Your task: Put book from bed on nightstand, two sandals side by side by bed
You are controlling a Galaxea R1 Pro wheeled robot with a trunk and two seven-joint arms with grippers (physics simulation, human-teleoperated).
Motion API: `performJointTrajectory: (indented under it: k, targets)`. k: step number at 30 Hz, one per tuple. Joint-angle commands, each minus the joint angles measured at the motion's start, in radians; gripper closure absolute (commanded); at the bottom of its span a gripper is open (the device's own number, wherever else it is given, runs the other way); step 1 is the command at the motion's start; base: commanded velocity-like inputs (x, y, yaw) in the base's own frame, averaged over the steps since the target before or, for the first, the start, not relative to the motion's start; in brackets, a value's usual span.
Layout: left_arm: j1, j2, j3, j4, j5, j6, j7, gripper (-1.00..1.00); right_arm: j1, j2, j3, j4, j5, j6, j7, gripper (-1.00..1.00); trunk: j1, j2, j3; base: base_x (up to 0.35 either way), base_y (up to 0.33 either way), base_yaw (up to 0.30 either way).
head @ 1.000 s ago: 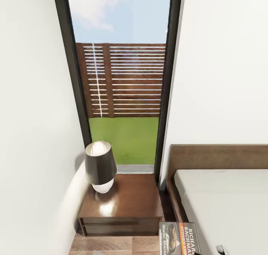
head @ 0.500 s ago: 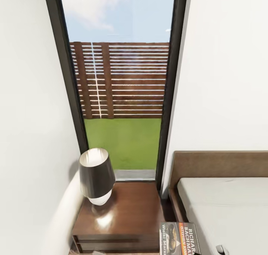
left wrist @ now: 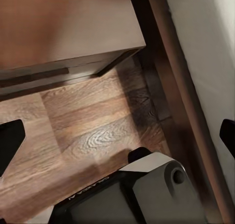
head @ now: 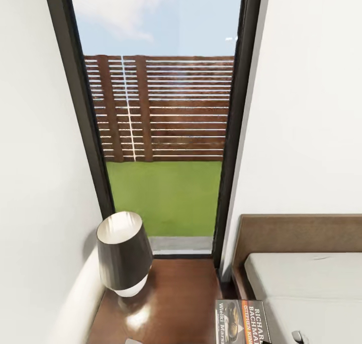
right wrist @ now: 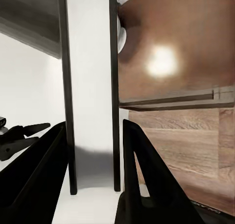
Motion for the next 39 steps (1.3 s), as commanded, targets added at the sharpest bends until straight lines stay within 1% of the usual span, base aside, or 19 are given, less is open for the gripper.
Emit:
performJointTrajectory:
  k: [1, 14, 22, 24, 25, 26, 27, 28, 29, 30, 31, 32, 33, 34, 36, 37, 38, 39]
  targets:
    - [-0.001, 0.0, 0.003, 0.0, -0.008, -0.006, -0.002, -1.0, -0.001, -0.001, 0.003, -0.001, -0.012, 0.01, 0.002, 1.0, 0.001, -0.002, -0.002, 0.332, 0.0, 0.0]
    - [-0.001, 0.0, 0.003, 0.001, -0.008, -0.006, -0.002, -1.0, -0.001, -0.001, 0.003, -0.001, -0.012, 0.01, 0.002, 1.0, 0.001, -0.002, -0.002, 0.325, 0.0, 0.0]
    - [-0.001, 0.0, 0.004, 0.0, -0.008, -0.006, -0.004, -1.0, -0.001, -0.001, 0.003, -0.002, -0.012, 0.01, 0.002, 1.0, 0.001, -0.002, -0.002, 0.041, 0.0, 0.0]
    - [-0.001, 0.006, 0.009, -0.001, -0.006, -0.005, -0.049, -1.0, -0.001, -0.001, 0.003, -0.001, -0.012, 0.01, 0.003, 1.0, 0.001, -0.002, -0.002, 0.0, 0.0, 0.0]
    - [-0.001, 0.01, 0.012, -0.002, -0.006, -0.004, -0.086, -1.0, -0.001, -0.001, 0.003, -0.001, -0.012, 0.01, 0.003, 1.0, 0.001, -0.002, -0.002, 0.0, 0.0, 0.0]
    - [-0.001, 0.016, 0.016, -0.003, -0.006, -0.002, -0.137, -1.0, -0.001, -0.001, 0.003, -0.001, -0.012, 0.01, 0.003, 1.0, 0.001, -0.002, -0.002, 0.0, 0.0, 0.0]
    - [-0.002, 0.021, 0.02, -0.004, -0.007, -0.001, -0.203, -1.0, -0.001, -0.001, 0.003, -0.001, -0.012, 0.01, 0.003, 1.0, 0.001, -0.002, -0.002, 0.0, 0.0, 0.0]
    - [-0.002, 0.023, 0.022, -0.005, -0.007, 0.001, -0.24, -1.0, -0.001, -0.001, 0.003, -0.002, -0.012, 0.01, 0.003, 1.0, 0.001, -0.002, -0.002, 0.0, 0.0, 0.0]
    - [-0.006, 0.026, 0.025, -0.006, -0.007, 0.01, -0.362, -1.0, -0.001, -0.001, 0.003, -0.002, -0.012, 0.01, 0.003, 1.0, 0.001, -0.002, -0.002, 0.0, 0.0, 0.0]
    - [-0.007, 0.027, 0.025, -0.006, -0.007, 0.015, -0.401, -1.0, -0.001, -0.001, 0.003, -0.001, -0.012, 0.01, 0.003, 1.0, 0.001, -0.002, -0.002, 0.0, 0.0, 0.0]
    - [-0.01, 0.029, 0.027, -0.009, -0.007, 0.032, -0.469, -1.0, -0.001, -0.001, 0.003, -0.001, -0.012, 0.01, 0.003, 1.0, 0.001, -0.002, -0.002, 0.0, 0.0, 0.0]
    - [-0.013, 0.031, 0.028, -0.024, -0.007, 0.055, -0.521, -1.0, -0.001, -0.001, 0.003, -0.001, -0.012, 0.01, 0.003, 1.0, 0.001, -0.002, -0.002, 0.0, 0.0, 0.0]
    - [-0.013, 0.033, 0.028, -0.037, -0.006, 0.07, -0.542, -1.0, -0.001, -0.001, 0.003, -0.001, -0.012, 0.01, 0.003, 1.0, 0.001, -0.002, -0.002, 0.0, 0.0, 0.0]
    - [-0.015, 0.038, 0.029, -0.078, -0.005, 0.106, -0.576, -1.0, -0.001, -0.001, 0.003, -0.001, -0.012, 0.01, 0.003, 1.0, 0.001, -0.002, -0.002, 0.0, 0.0, 0.0]
    - [-0.016, 0.041, 0.029, -0.191, 0.009, 0.203, -0.625, -1.0, -0.001, -0.001, 0.003, -0.002, -0.012, 0.01, 0.003, 1.0, 0.001, -0.002, -0.002, 0.0, 0.0, 0.0]
    - [-0.016, 0.042, 0.029, -0.249, 0.021, 0.261, -0.644, -1.0, -0.001, -0.001, 0.003, -0.002, -0.013, 0.01, 0.003, 1.0, 0.001, -0.002, -0.002, 0.0, 0.0, 0.0]
    - [-0.016, 0.042, 0.029, -0.276, 0.026, 0.289, -0.651, -1.0, -0.001, -0.001, 0.003, -0.002, -0.012, 0.01, 0.004, 1.0, 0.001, -0.002, -0.002, 0.0, 0.0, 0.0]
    - [-0.016, 0.043, 0.028, -0.323, 0.035, 0.341, -0.667, -1.0, -0.001, -0.001, 0.003, -0.002, -0.012, 0.01, 0.004, 1.0, 0.001, -0.002, -0.002, 0.0, 0.0, 0.0]
